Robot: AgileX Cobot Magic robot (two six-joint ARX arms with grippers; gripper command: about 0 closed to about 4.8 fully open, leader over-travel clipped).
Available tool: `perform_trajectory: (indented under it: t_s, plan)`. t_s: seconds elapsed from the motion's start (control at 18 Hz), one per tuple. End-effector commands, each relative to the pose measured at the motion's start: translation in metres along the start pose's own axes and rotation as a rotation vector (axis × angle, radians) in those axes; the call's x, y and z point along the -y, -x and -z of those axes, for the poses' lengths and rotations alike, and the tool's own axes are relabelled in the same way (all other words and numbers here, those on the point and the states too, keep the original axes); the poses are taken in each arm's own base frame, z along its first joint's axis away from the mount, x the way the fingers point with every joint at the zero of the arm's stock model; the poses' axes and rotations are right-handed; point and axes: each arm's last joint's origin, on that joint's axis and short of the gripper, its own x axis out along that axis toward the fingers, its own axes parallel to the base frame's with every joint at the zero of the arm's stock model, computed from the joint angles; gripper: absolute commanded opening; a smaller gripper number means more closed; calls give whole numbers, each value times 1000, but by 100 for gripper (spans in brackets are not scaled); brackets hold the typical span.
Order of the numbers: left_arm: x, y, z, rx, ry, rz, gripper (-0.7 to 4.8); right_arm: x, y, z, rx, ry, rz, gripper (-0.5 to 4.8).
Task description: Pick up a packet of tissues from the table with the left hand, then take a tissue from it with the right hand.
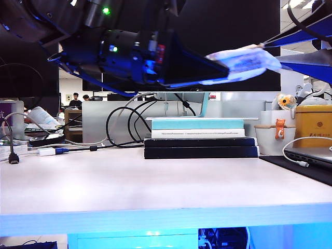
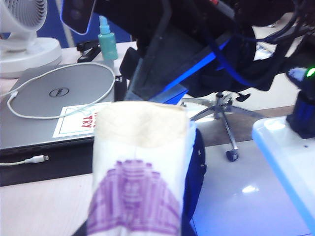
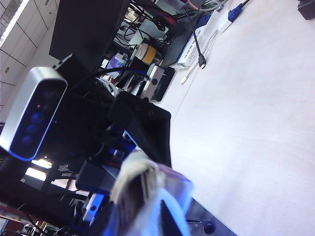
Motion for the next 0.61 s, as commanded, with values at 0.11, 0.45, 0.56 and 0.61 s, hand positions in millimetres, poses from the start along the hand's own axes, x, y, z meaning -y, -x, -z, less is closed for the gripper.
perform_trajectory:
  t_s: [0.11, 0.45, 0.56, 0.61]
  plan:
    - [3, -7, -3, -16, -21, -36, 146, -2, 0, -1, 0, 13, -8, 115]
    - [9, -17, -4, -13, -26, -20, 141, -3, -3, 0, -23, 2, -25, 112]
    - [9, -18, -6, -3, -41, -26, 141, -5, -7, 2, -36, 5, -34, 72]
    - [7, -18, -9, 3, -48, -27, 141, -5, -8, 3, -38, 33, -36, -5]
